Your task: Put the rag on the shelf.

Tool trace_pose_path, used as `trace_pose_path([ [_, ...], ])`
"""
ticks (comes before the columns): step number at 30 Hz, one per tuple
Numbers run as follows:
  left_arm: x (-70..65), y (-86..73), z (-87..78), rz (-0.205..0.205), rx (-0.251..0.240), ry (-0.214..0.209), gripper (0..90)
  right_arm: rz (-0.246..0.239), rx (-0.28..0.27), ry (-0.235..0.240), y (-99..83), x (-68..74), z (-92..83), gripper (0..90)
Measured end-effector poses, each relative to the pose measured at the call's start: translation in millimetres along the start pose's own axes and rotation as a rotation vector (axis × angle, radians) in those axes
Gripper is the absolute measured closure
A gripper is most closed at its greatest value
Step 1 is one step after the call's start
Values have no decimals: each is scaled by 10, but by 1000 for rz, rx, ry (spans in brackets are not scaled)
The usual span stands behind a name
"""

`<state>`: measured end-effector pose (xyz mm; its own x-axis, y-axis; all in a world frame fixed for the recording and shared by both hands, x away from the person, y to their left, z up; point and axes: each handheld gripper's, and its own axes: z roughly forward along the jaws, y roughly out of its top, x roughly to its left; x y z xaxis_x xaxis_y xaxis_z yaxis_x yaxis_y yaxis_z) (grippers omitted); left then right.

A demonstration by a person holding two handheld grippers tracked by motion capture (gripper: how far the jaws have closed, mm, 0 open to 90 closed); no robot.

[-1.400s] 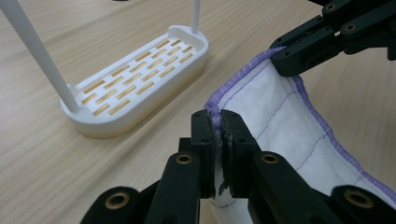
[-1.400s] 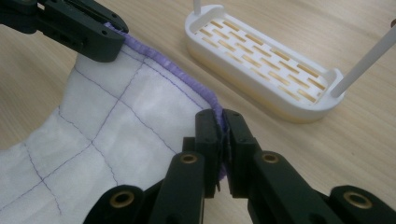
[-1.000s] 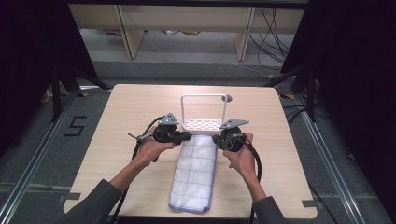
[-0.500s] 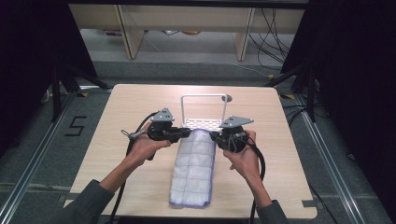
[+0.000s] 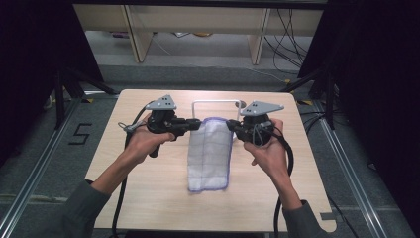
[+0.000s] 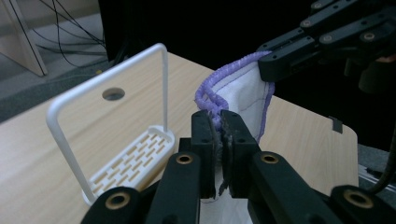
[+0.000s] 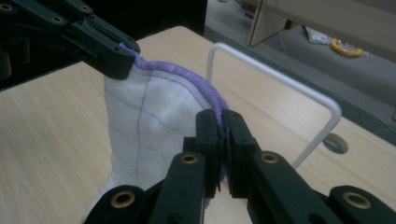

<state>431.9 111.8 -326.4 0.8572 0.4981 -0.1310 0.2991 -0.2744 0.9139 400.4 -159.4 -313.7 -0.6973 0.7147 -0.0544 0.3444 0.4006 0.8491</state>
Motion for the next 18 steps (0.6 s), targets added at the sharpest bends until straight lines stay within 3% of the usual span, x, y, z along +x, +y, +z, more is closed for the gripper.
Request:
trace_pose_path([
  [1,0,0,0,0,0,0,841,0,0,0,0,0,0,864],
  [3,-8,154,-27,9,-6,8,841,-12,-19,-25,149,-53,-102,864],
  [5,-4,202,-35,12,-6,9,841,11,-23,-23,190,-64,-125,864],
  [8,52,375,-32,8,-16,25,841,1,-38,-46,330,-172,-180,864],
  [12,146,499,-6,-5,-14,47,841,17,-60,-54,412,-270,-168,865],
  [18,268,637,33,-18,8,72,842,56,-50,-40,532,-370,-107,865],
])
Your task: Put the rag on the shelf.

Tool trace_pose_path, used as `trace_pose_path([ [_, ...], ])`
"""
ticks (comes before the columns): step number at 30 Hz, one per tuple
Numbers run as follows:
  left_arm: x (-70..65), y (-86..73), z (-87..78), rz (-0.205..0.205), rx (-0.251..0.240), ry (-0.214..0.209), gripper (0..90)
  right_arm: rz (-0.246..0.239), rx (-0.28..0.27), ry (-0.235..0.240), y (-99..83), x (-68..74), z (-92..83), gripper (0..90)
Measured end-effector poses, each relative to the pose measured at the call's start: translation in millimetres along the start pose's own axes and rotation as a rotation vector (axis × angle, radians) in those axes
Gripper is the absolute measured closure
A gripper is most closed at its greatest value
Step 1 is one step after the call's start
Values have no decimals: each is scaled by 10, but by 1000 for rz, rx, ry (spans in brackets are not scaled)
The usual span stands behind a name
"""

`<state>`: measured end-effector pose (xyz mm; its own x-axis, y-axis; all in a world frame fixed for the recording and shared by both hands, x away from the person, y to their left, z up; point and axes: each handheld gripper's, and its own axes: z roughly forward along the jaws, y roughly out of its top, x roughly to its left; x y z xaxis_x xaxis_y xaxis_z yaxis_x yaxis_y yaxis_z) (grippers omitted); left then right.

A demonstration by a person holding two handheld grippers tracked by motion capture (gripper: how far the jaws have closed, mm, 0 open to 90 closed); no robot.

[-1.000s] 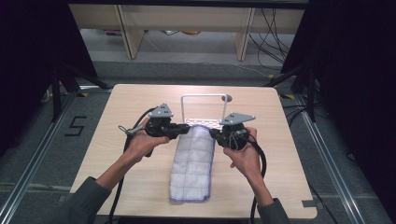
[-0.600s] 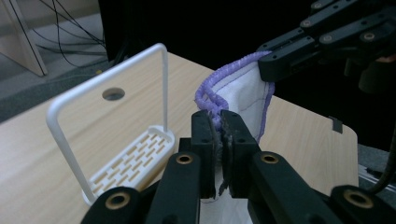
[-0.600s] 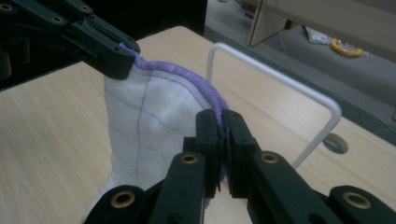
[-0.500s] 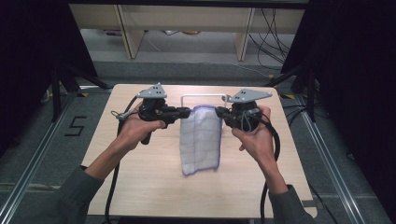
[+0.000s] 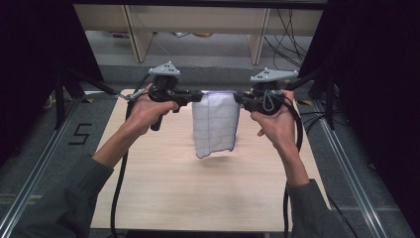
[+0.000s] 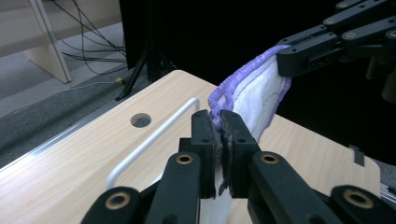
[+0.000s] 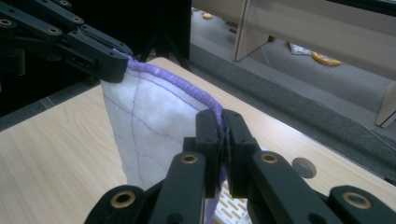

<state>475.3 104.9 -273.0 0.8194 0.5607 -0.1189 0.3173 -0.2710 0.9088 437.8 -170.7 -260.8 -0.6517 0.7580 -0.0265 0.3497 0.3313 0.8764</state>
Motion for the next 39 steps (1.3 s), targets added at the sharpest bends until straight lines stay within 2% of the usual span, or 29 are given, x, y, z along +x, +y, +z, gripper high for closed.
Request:
trace_pose_path([
  [3,49,61,35,5,9,3,842,2,2,-3,66,-47,37,865],
  [9,164,153,107,-18,6,2,842,6,14,-11,180,-157,88,864],
  [10,169,169,111,-18,5,14,842,25,25,-8,196,-160,85,864],
  [15,203,239,130,-9,4,24,841,44,17,-26,282,-204,112,864],
  [17,220,280,137,-12,4,36,841,36,12,-25,300,-221,119,864],
  [19,238,328,138,-13,1,49,841,49,13,-30,341,-228,126,864],
  [20,254,367,143,-13,-7,56,841,35,0,-42,381,-256,141,864],
  [28,355,572,172,-27,-46,102,841,68,-31,-60,575,-350,192,864],
  [31,419,620,218,-41,-52,118,841,63,-38,-69,633,-409,239,864],
  [32,476,640,270,-58,-61,125,841,75,-42,-86,659,-440,288,863],
  [33,476,640,270,-58,-61,125,841,70,-44,-97,668,-461,322,863],
  [34,539,644,331,-70,-64,144,841,87,-47,-98,673,-470,360,863],
  [37,613,627,412,-79,-76,157,840,102,-56,-117,671,-520,488,861],
  [39,744,577,533,-84,-85,186,840,107,-68,-128,655,-563,592,860],
])
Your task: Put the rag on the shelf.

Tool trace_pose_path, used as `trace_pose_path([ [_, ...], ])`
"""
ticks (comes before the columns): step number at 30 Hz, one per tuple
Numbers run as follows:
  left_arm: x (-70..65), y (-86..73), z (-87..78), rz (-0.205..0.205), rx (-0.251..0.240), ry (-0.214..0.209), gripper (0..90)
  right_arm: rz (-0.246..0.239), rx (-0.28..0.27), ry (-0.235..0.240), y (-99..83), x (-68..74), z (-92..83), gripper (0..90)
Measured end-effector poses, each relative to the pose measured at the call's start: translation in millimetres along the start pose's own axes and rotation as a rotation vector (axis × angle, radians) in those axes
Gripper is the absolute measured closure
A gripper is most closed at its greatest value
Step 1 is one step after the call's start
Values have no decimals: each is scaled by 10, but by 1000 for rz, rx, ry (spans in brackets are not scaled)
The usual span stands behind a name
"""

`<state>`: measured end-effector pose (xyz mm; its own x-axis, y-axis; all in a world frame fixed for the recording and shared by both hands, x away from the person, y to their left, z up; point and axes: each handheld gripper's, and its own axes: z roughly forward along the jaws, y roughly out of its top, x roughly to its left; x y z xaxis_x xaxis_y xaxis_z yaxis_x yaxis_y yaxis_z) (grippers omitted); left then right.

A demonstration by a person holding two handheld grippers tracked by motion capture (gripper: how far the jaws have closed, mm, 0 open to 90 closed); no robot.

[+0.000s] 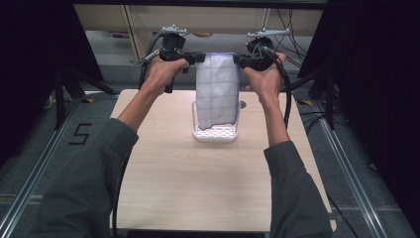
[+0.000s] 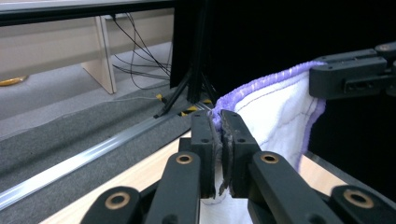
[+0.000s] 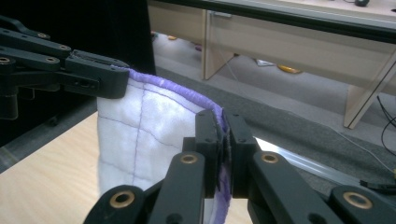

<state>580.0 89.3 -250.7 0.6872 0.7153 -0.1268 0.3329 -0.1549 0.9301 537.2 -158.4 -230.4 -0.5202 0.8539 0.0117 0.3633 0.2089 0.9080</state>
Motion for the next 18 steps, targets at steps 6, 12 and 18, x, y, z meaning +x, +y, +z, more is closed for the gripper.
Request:
trace_pose_path([
  [6,138,-144,239,1,15,34,839,19,-14,-46,-121,-77,327,858],
  [12,232,-318,439,-3,60,44,839,39,75,-72,-282,-170,636,857],
  [18,304,-437,522,-23,81,68,839,17,108,-72,-333,-212,756,857],
])
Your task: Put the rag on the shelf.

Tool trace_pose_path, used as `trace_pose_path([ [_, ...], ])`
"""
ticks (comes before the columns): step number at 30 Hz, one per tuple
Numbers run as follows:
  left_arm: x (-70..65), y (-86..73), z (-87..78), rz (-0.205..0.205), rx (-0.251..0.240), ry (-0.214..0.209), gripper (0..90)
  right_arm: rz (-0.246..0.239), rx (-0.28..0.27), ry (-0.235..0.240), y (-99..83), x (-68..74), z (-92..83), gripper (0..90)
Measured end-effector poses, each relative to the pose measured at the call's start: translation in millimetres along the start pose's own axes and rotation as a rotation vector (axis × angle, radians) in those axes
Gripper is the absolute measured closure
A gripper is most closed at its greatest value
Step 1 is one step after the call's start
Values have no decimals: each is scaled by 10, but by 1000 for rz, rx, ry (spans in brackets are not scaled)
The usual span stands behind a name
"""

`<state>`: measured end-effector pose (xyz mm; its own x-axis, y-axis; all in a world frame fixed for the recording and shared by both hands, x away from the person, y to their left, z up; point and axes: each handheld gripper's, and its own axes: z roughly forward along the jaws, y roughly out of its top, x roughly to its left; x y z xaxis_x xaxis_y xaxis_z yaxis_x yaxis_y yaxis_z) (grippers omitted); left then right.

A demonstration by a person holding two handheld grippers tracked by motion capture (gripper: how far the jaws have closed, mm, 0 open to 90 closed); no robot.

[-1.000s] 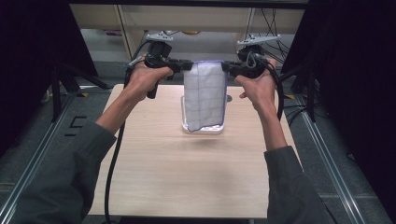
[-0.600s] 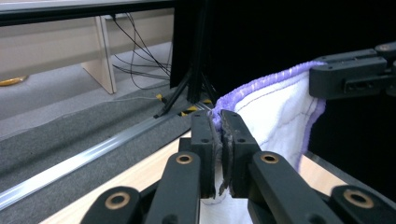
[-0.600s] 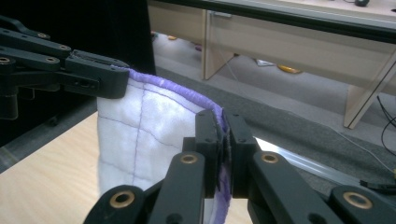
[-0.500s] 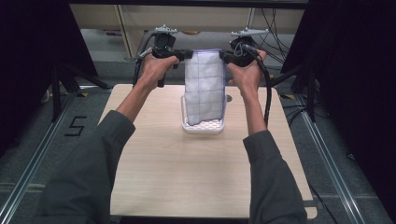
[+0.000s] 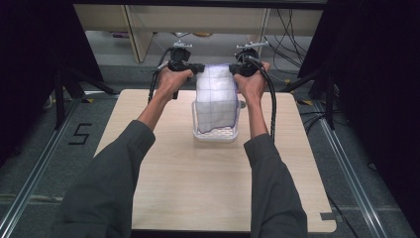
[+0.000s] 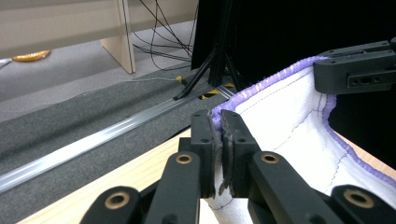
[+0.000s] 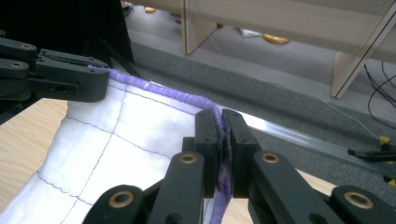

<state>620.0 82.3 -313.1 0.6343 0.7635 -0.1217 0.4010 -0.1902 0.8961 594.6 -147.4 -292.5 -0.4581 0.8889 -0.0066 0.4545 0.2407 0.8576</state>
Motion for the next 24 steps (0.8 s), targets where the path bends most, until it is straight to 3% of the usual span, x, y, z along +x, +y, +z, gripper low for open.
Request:
trace_pose_path([
  [3,12,-43,33,-5,14,-2,839,6,26,-7,-32,23,46,856],
  [4,11,-56,45,1,18,-2,839,-13,36,-14,-45,22,66,856],
  [6,6,-74,64,20,39,1,839,4,55,-24,-80,53,90,856],
  [12,-20,-138,124,23,65,-9,838,1,111,-35,-211,10,164,854],
  [15,-7,-227,174,5,80,-18,837,22,124,-22,-280,-3,193,851],
  [24,11,-326,210,6,121,-27,791,31,174,-12,-384,-16,296,831],
])
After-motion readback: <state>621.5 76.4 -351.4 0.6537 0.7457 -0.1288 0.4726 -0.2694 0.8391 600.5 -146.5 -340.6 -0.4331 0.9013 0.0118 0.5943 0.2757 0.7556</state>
